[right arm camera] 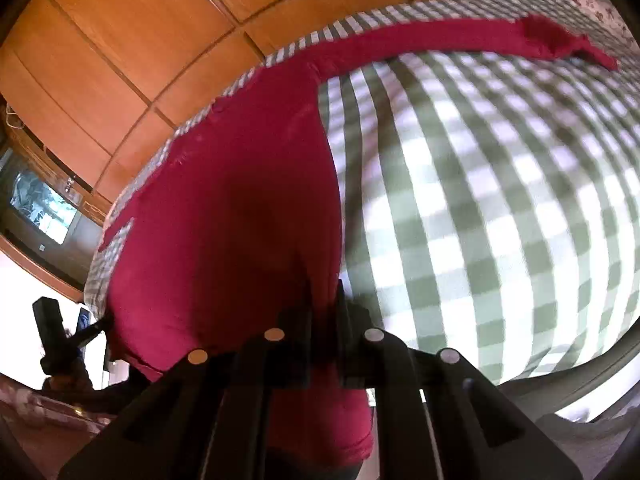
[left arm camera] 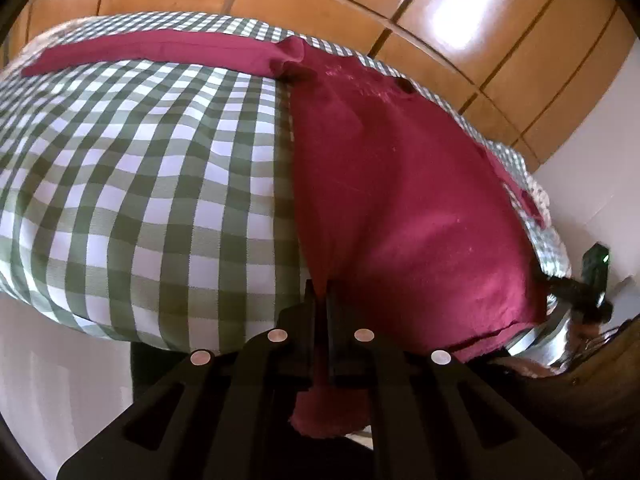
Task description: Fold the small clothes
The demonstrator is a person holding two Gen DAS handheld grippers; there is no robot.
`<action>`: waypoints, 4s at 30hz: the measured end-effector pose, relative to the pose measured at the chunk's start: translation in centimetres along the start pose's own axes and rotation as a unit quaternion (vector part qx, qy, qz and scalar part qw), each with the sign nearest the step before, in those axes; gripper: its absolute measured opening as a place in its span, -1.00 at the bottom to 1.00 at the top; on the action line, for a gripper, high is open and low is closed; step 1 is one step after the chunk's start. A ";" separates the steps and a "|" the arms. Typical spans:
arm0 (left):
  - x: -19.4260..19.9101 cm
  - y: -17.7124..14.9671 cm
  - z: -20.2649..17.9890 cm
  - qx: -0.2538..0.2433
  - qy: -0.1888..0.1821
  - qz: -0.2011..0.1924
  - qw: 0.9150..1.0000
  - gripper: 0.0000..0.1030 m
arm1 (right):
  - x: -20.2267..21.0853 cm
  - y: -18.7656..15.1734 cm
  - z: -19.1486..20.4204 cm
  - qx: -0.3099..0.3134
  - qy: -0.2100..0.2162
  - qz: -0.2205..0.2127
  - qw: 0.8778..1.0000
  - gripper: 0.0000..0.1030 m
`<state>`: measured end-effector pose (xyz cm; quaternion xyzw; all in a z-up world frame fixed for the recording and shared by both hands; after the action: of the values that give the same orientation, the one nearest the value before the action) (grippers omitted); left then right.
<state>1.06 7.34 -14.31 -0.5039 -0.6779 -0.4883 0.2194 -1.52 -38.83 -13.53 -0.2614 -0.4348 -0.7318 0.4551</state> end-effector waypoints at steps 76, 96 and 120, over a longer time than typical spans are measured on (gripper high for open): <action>4.5 21.2 29.2 0.375 0.114 -0.234 0.890 -0.85 | -11.6 15.3 6.5 0.134 -0.258 -0.067 0.954 0.96; 3.9 28.6 7.5 0.109 0.109 -0.274 0.949 -0.85 | -11.6 15.4 6.4 0.125 -0.245 -0.065 0.959 0.96; -13.8 27.4 -15.1 -0.100 0.089 -0.128 0.983 -0.85 | -11.7 15.4 6.3 0.122 -0.239 -0.065 0.961 0.96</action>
<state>28.21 -12.07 -6.69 -0.3869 -0.6624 -0.6206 0.1627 17.44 -31.43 -13.40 -0.3421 -0.6329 -0.6177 0.3176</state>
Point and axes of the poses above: each gripper's, at about its wrist camera, not at the fingertips, and x roughly against the way its jaws point, z to its left, y to its top, the point moved 6 cm from there along -x, roughly the way its jaws point, and after that the axes turned 8 degrees about z, right-handed, at the moved point
